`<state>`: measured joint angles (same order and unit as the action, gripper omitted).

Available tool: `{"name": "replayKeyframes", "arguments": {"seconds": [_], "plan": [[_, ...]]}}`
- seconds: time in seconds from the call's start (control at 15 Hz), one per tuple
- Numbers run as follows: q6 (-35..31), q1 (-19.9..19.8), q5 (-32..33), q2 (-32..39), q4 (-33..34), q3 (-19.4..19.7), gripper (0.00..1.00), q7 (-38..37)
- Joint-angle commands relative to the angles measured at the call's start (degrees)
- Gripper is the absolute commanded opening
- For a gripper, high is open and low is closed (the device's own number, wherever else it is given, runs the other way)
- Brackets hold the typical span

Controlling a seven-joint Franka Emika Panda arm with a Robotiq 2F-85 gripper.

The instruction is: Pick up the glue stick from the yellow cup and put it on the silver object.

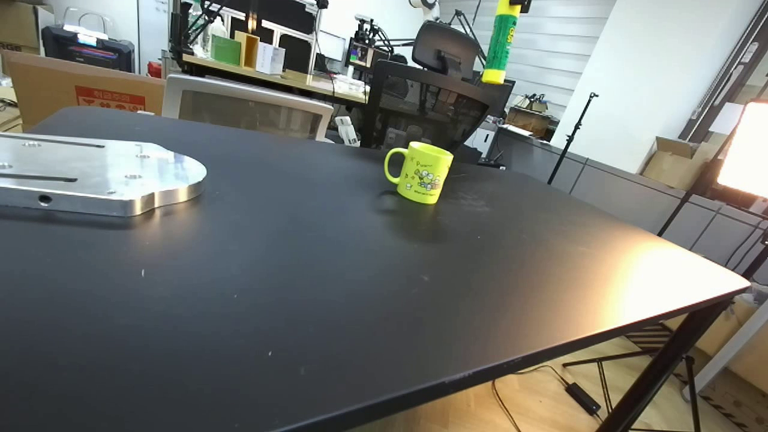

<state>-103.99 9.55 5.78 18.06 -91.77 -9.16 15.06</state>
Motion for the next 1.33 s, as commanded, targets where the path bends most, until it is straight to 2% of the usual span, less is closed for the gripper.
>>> {"name": "replayKeyframes", "arguments": {"seconds": [0.0, 0.07, 0.13, 0.4, 0.73, 0.93, 1.27], "plan": [[0.2, -0.1, 0.0, 0.1, 0.2, 0.0, 0.32, -0.1], [0.2, -0.1, 0.0, 0.1, 0.1, 0.0, 0.32, -0.1], [0.2, -0.1, 0.0, 0.1, 0.1, 0.0, 0.08, -0.1], [-3.4, 0.1, 0.2, 6.8, 7.9, -0.4, 0.08, 3.4], [-3.4, 2.7, 1.2, 19.7, 23.4, -1.9, 0.08, 10.1], [-1.6, 5.9, 1.4, 26.2, 31.3, -3.7, 0.08, 14.6], [1.2, 15.2, 6.8, 35.0, 43.8, -3.8, 0.08, 19.5]]}}
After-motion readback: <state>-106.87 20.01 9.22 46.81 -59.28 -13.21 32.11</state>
